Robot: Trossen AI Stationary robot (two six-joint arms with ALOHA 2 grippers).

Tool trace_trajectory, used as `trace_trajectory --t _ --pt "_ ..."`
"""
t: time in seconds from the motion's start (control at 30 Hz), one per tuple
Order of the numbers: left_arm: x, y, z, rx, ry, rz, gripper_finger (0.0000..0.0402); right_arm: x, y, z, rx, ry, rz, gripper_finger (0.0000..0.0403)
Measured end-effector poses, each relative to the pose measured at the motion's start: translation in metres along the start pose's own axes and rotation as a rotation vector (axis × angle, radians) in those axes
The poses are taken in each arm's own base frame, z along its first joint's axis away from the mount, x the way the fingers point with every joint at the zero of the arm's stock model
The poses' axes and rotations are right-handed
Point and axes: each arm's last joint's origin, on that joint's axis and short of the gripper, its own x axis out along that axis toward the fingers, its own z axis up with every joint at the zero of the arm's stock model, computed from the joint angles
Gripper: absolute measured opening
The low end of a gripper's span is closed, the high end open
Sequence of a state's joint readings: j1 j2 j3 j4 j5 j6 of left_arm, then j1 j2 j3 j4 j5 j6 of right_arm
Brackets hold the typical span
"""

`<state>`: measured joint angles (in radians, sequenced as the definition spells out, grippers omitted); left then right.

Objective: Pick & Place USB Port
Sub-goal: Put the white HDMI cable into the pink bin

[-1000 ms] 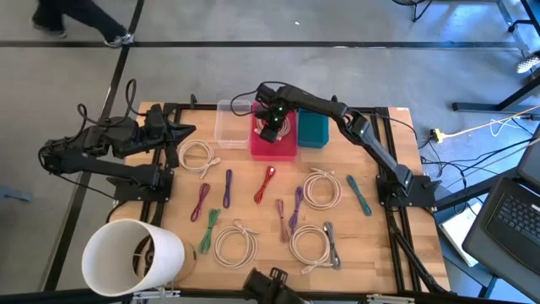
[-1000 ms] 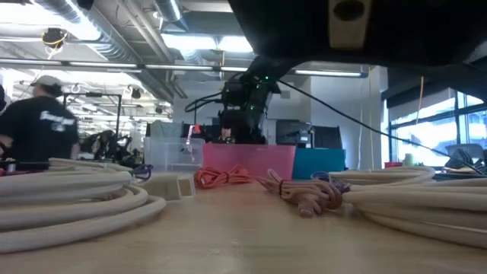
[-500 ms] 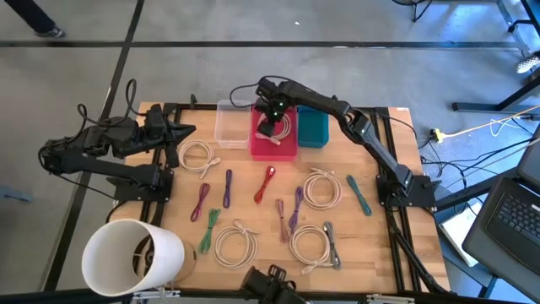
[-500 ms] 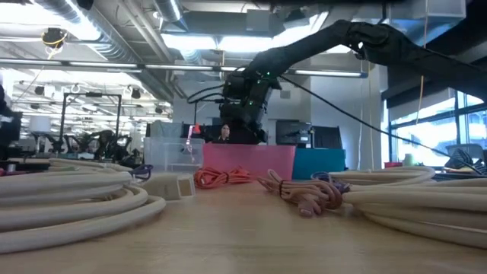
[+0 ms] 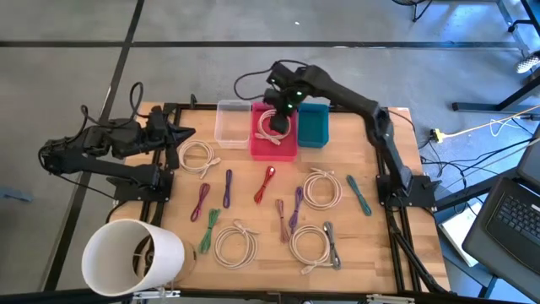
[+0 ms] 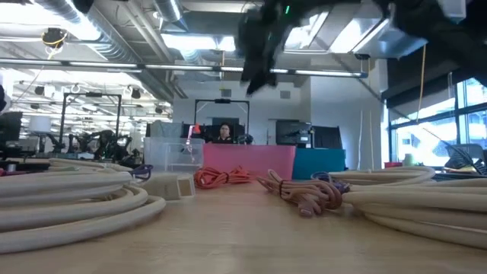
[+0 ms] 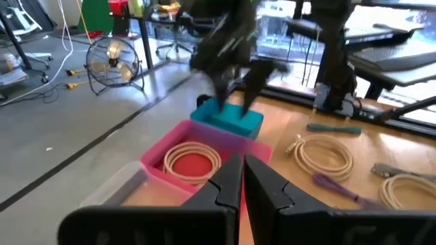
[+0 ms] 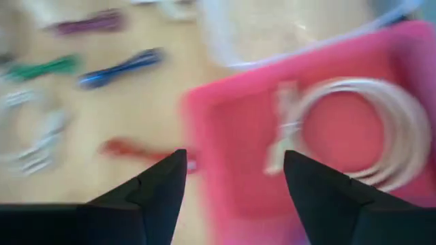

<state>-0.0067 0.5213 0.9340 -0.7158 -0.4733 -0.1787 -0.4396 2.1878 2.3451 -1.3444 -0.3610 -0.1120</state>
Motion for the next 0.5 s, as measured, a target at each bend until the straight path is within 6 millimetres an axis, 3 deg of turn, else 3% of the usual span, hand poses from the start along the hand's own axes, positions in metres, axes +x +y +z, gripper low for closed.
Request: trace_trajectory --t 0.13,0.33,0.5 --pt "-0.001 0.0 -0.002 0.007 0.019 -0.021 0.0008 -0.035 0.056 -0.021 -0.031 0.083 0.055 0.024" --pt "-0.005 0.002 -0.002 0.009 0.009 -0.021 0.0008 -0.065 0.137 -0.049 -0.074 0.084 -0.131 0.0239" --pt "-0.01 0.006 -0.005 0.014 0.015 -0.02 0.0008 -0.074 0.178 -0.08 -0.002 0.051 -0.281 0.0239"
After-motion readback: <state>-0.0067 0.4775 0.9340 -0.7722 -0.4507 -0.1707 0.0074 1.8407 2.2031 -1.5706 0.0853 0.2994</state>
